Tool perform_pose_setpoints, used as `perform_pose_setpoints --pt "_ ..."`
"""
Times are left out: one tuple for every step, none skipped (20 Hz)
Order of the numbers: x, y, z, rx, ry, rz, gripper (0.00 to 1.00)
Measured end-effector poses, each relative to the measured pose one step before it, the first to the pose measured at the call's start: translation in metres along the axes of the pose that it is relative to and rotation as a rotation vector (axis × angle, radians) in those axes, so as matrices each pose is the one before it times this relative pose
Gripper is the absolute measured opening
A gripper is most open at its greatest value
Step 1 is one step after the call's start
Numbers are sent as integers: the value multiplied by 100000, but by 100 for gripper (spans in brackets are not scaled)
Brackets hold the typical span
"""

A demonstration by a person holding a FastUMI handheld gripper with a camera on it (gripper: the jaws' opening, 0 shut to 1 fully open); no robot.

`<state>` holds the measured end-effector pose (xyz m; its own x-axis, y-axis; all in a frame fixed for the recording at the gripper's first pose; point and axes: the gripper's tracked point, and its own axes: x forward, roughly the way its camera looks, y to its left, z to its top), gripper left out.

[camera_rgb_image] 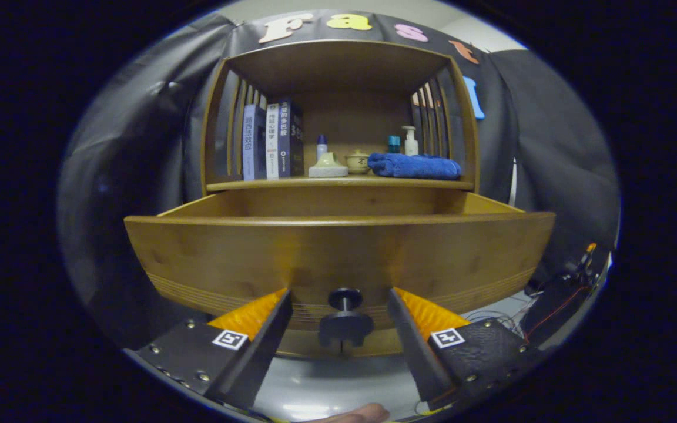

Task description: Pull open the drawer, take out the items inside it, and place them on the countertop above the cabinet.

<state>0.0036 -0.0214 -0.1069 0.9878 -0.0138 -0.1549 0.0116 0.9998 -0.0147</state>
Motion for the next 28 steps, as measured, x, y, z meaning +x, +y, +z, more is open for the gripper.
perform_pose_setpoints --pt "91 -8 114 1406 -637 274 98" --pt "384 26 -28 758 555 142 98" --pt "595 129 335 -321 469 -352 98" --pt "724 142 177 -1098 1162 -35 98" --pt "821 109 346 -457 979 -365 98" --pt "882 95 316 -756 785 -46 98" --pt "940 134 329 -472 555 15 98" --pt "854 112 730 -223 -1034 17 98" --pt "847 129 417 353 -1503 -448 99" --pt "1348 143 -250 -404 1438 -363 99" --pt "862 175 746 -163 -668 -899 99" --pt "928 331 -139 -1542 806 -434 99" --pt "894 79 137 -1667 903 -166 99" --pt "779 3 107 -248 713 559 99" --pt "757 -25 229 877 404 729 99" --pt "847 -28 186 1696 24 816 99" --pt "676 52 16 1811 479 812 99" --pt "821 64 240 1384 -659 273 100" --pt "711 14 182 -323 -191 -192 99" --pt "689 5 -104 -1263 854 -447 100" --pt "649 37 28 -1156 448 -522 100" --pt "771 -292 137 -985 1435 -311 100" --pt "462 28 -59 -942 1004 -330 100" --pt "135 -1 -187 -1118 1269 -357 100" --pt "109 -51 -184 -519 871 -243 100" --pt "293 -73 -148 133 640 -208 100" --pt "113 -77 -266 866 654 -446 100" --pt "-10 14 27 908 -182 54 100"
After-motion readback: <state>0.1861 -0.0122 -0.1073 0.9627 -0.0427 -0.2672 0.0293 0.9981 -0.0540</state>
